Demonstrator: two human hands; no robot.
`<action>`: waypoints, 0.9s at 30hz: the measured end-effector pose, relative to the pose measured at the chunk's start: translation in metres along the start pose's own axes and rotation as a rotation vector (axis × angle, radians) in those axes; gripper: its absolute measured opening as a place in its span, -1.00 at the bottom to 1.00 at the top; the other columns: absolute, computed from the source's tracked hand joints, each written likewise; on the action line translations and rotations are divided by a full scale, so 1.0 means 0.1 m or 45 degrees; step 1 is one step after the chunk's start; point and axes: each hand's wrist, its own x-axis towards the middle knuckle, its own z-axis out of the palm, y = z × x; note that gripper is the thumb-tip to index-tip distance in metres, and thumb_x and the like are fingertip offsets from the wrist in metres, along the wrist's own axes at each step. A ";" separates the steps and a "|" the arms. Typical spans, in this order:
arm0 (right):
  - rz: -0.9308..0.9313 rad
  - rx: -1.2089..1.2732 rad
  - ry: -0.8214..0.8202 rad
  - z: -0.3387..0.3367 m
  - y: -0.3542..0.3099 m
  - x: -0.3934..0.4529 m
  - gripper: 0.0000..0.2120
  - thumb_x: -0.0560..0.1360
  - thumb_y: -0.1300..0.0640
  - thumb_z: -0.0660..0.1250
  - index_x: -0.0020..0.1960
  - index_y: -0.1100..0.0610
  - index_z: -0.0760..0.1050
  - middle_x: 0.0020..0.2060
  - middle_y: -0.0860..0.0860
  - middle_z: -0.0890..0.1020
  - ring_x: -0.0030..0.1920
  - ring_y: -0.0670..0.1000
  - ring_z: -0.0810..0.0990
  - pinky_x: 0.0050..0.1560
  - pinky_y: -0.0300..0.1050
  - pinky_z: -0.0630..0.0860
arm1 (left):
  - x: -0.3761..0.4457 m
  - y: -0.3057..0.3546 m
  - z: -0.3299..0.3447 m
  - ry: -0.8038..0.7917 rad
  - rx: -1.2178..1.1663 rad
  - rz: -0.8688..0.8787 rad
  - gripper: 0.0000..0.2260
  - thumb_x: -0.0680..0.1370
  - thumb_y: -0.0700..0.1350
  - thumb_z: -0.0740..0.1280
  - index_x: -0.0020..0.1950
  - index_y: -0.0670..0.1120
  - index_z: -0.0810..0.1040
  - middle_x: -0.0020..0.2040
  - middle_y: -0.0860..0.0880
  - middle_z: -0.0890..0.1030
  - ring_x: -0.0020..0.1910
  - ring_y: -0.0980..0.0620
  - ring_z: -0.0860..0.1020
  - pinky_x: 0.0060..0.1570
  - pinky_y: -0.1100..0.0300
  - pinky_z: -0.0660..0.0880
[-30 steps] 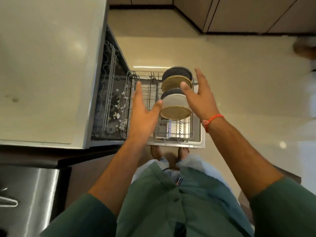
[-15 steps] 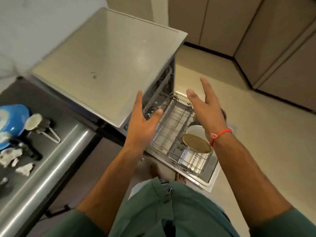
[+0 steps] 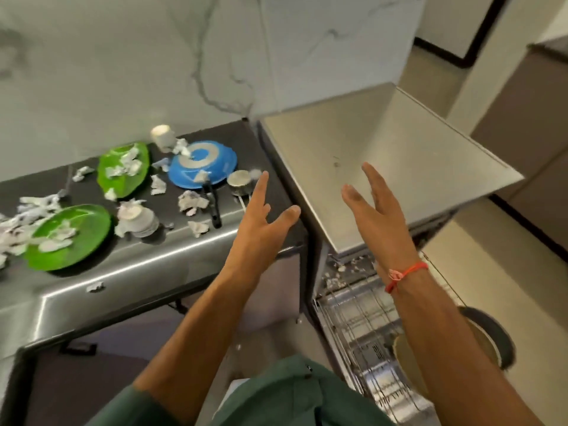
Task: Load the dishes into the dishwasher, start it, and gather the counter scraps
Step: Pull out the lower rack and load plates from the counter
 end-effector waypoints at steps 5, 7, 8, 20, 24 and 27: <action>-0.090 -0.091 -0.194 0.96 -0.27 0.09 -0.42 0.60 -0.10 0.32 0.58 -0.13 0.22 0.54 -0.25 0.24 0.40 -0.34 0.18 0.51 -0.20 0.15 | 0.08 -0.07 -0.90 0.197 -0.082 -0.001 -0.31 0.60 -0.05 0.39 0.60 0.30 0.10 0.60 0.13 0.20 0.54 0.10 0.26 0.25 0.24 0.35; -0.111 -0.089 -0.261 1.36 -0.34 0.10 -0.42 0.61 -0.09 0.32 0.58 -0.13 0.22 0.54 -0.23 0.25 0.41 -0.32 0.20 0.46 -0.23 0.17 | 0.10 -0.14 -1.27 0.260 -0.111 0.002 -0.32 0.60 -0.06 0.39 0.60 0.28 0.12 0.53 0.17 0.34 0.45 0.21 0.36 0.20 0.27 0.36; -0.118 -0.084 -0.297 1.51 -0.37 0.09 -0.42 0.61 -0.09 0.31 0.58 -0.14 0.21 0.54 -0.23 0.26 0.41 -0.31 0.20 0.43 -0.25 0.18 | 0.10 -0.16 -1.40 0.292 -0.114 0.004 -0.32 0.60 -0.06 0.39 0.60 0.28 0.12 0.44 0.26 0.40 0.35 0.31 0.41 0.15 0.31 0.37; -0.086 -0.115 -0.849 3.16 -0.43 -0.08 -0.42 0.58 -0.10 0.34 0.55 -0.20 0.24 0.51 -0.26 0.27 0.46 -0.24 0.21 0.45 -0.15 0.20 | -0.18 -0.60 -2.69 0.779 -0.225 -0.171 -0.33 0.59 -0.03 0.40 0.60 0.27 0.15 0.49 0.22 0.29 0.42 0.17 0.34 0.33 0.17 0.37; -0.068 -0.093 -1.011 3.56 -0.39 -0.12 -0.42 0.58 -0.08 0.35 0.56 -0.15 0.25 0.51 -0.22 0.31 0.44 -0.23 0.26 0.47 -0.12 0.26 | -0.27 -0.70 -2.92 0.922 -0.265 -0.252 -0.30 0.53 0.03 0.45 0.58 0.29 0.19 0.56 0.12 0.30 0.49 0.04 0.34 0.43 -0.09 0.39; -0.051 -0.077 -1.144 3.84 -0.38 -0.13 -0.42 0.58 -0.07 0.36 0.55 -0.14 0.27 0.50 -0.21 0.31 0.49 -0.16 0.26 0.52 0.03 0.27 | -0.28 -0.77 -3.06 1.010 -0.302 -0.289 -0.25 0.48 0.05 0.46 0.59 0.25 0.19 0.51 0.13 0.38 0.46 0.09 0.39 0.30 0.09 0.46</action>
